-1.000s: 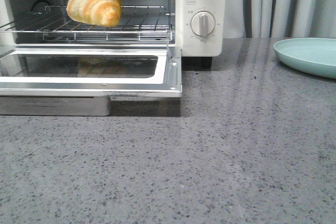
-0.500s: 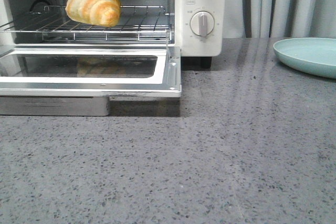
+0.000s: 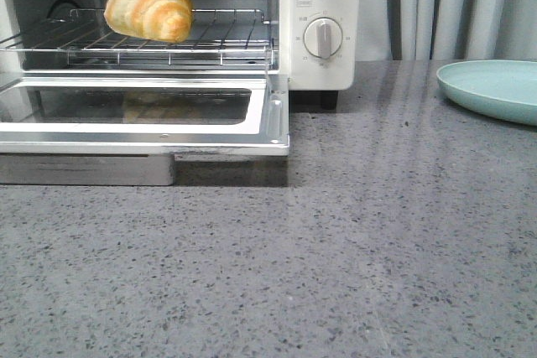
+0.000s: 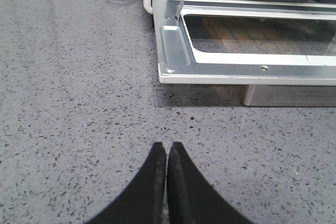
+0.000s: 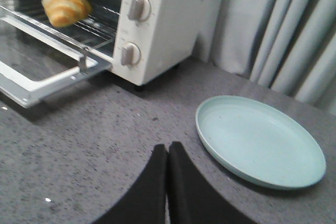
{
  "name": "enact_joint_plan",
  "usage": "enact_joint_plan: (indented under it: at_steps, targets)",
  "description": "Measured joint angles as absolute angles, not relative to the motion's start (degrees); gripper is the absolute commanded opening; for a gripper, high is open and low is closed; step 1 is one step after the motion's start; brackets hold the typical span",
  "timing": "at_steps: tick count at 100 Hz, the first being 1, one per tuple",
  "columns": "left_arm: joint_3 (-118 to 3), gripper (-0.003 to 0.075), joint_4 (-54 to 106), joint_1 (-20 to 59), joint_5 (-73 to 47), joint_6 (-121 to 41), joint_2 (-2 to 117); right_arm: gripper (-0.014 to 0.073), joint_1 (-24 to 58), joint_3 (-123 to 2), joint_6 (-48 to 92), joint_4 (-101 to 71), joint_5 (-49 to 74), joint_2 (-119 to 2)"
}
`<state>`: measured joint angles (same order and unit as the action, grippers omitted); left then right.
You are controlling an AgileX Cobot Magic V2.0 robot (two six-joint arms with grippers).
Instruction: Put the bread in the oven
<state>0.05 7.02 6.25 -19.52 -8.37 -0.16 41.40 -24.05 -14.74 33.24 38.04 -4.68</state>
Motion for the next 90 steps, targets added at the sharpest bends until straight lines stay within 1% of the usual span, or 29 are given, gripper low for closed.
enact_joint_plan:
  at_steps: [8,15,25,36,47,62,72,90]
  targets:
    - [0.05,-0.0021,7.02,6.25,-19.52,-8.37,-0.16,-0.0061,35.74,-21.06,-14.74,31.27,35.92,-4.68]
    - [0.05,-0.0021,7.02,6.25,-19.52,-8.37,-0.16,-0.0061,29.74,-17.08,-14.74,27.23,31.64,-4.68]
    - [0.05,-0.0022,7.02,6.25,-19.52,-8.37,-0.16,-0.0061,21.84,-9.46,-14.74,21.71,20.87,-4.68]
    - [0.05,-0.0021,7.02,6.25,-19.52,-8.37,-0.16,-0.0061,16.81,-0.81,-14.74,15.8,12.51,-3.41]
    - [0.05,-0.0021,7.02,6.25,-19.6,-8.37,-0.16,-0.0061,14.44,0.65,-13.32,12.5,15.94,-0.06]
    - [0.05,-0.0021,7.02,6.25,-19.6,-8.37,-0.16,-0.0061,11.9,0.55,-8.11,9.66,18.91,0.42]
    - [0.05,-0.0021,7.02,6.25,-19.6,-8.37,-0.16,-0.0061,11.59,0.55,-4.99,8.99,19.13,0.51]
    - [0.05,-0.0021,7.02,6.25,-19.6,-8.37,-0.16,-0.0061,11.49,0.55,-3.61,8.64,19.13,0.51]
